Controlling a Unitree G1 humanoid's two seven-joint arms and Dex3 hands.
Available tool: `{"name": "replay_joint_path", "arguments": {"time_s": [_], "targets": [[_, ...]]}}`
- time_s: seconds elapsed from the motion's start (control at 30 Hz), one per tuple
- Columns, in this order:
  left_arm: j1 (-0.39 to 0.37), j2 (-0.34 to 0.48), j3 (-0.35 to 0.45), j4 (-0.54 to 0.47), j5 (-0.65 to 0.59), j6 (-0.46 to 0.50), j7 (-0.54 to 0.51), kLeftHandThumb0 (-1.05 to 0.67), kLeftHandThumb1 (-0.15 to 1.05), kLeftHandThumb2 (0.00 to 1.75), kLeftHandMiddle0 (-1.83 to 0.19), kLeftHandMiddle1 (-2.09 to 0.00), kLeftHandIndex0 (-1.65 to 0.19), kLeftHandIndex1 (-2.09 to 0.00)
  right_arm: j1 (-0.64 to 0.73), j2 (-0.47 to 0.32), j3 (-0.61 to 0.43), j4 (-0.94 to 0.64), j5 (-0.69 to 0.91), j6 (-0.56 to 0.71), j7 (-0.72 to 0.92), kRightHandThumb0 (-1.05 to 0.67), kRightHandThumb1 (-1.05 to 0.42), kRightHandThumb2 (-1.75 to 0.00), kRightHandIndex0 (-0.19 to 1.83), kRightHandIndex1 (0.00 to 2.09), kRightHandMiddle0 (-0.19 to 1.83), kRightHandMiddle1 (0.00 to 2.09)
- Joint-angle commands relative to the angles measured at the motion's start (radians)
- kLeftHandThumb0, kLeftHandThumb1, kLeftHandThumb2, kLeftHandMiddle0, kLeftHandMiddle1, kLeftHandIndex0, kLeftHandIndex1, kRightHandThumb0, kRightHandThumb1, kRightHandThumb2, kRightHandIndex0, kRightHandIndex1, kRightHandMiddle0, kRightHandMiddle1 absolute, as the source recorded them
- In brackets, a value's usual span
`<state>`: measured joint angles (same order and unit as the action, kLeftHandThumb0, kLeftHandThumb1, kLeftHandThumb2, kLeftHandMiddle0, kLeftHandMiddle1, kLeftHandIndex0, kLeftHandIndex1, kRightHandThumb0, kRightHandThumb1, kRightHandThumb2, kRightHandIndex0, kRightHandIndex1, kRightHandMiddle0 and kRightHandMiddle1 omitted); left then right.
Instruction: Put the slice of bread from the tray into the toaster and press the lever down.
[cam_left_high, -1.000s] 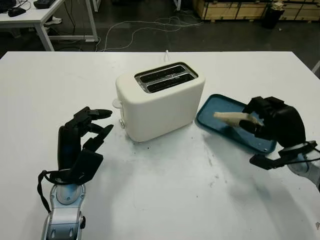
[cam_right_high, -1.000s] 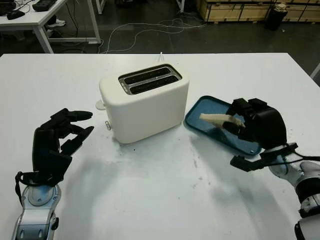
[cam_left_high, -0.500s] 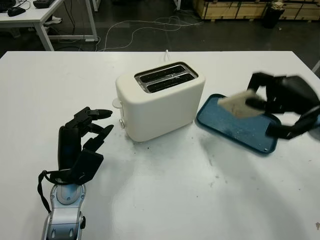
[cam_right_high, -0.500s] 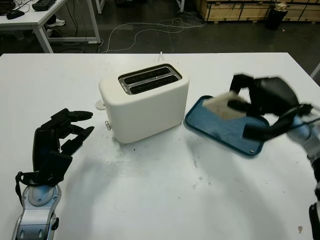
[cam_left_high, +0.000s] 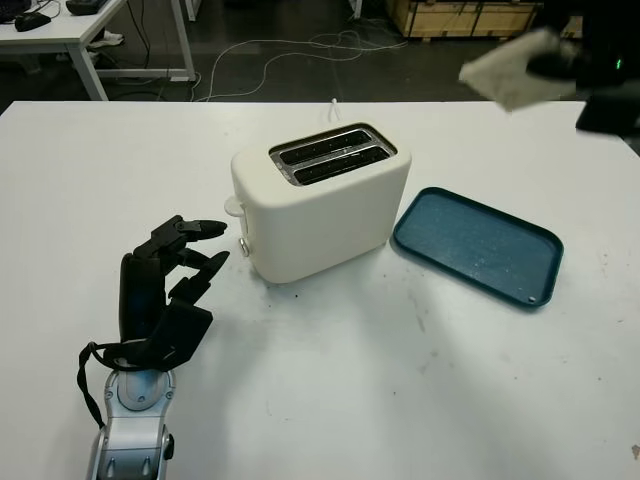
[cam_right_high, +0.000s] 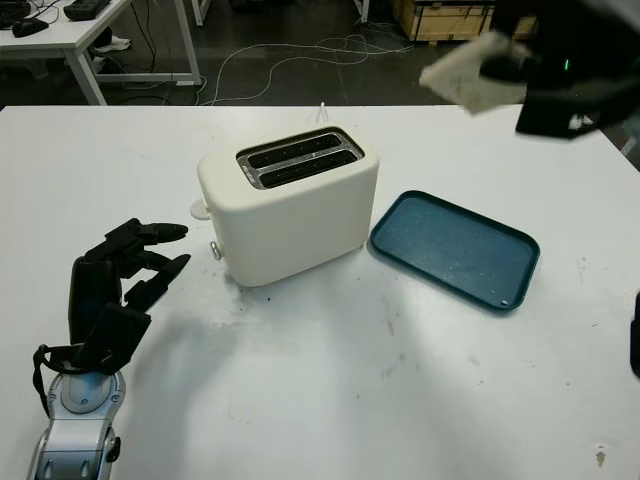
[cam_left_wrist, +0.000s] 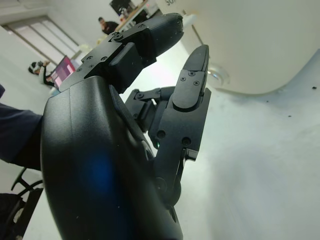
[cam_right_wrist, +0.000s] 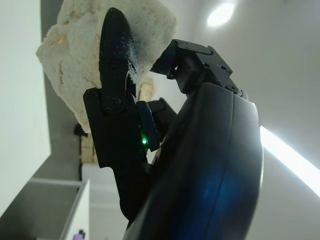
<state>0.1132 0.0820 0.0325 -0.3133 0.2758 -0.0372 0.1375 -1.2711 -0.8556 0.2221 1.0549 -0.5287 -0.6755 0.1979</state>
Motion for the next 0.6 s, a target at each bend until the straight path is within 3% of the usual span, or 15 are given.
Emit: {"name": "replay_joint_path", "arguments": {"time_s": [0.0,0.1,0.27,0.33,0.57], "targets": [[0.009,-0.003,-0.001,0.001,0.0,-0.006,0.004,-0.22,0.92,0.08,-0.68,-1.35,-0.73,-0.69,-0.077,0.028,-0.003,0.033,0.027,0.004,0.045,-0.55,-0.92,-0.22,0.98,1.75,0.76,1.75],[0.01,-0.003,-0.001,0.003,0.006,-0.01,0.007,-0.22,0.92,0.08,-0.67,-1.34,-0.73,-0.69,-0.14,0.078,-0.016,0.07,0.064,-0.004,0.109,-0.52,-0.92,-0.15,0.97,1.75,0.82,1.66],[0.011,-0.003,-0.002,0.005,0.0,-0.014,0.004,-0.22,0.92,0.09,-0.67,-1.34,-0.73,-0.68,-0.196,0.166,-0.013,0.1,0.117,-0.012,0.245,-0.48,-0.92,-0.15,0.98,1.75,0.77,1.74],[0.011,-0.003,-0.002,0.006,0.002,-0.014,0.005,-0.22,0.92,0.09,-0.67,-1.34,-0.73,-0.68,-0.204,0.204,-0.003,0.097,0.123,0.002,0.281,-0.48,-0.92,-0.12,1.01,1.75,0.83,1.62],[0.013,-0.005,-0.003,0.008,0.001,-0.018,0.006,-0.22,0.92,0.09,-0.66,-1.34,-0.73,-0.68,-0.198,0.293,0.035,0.053,0.109,0.025,0.34,-0.48,-0.92,-0.13,1.14,1.75,0.91,1.74]]}}
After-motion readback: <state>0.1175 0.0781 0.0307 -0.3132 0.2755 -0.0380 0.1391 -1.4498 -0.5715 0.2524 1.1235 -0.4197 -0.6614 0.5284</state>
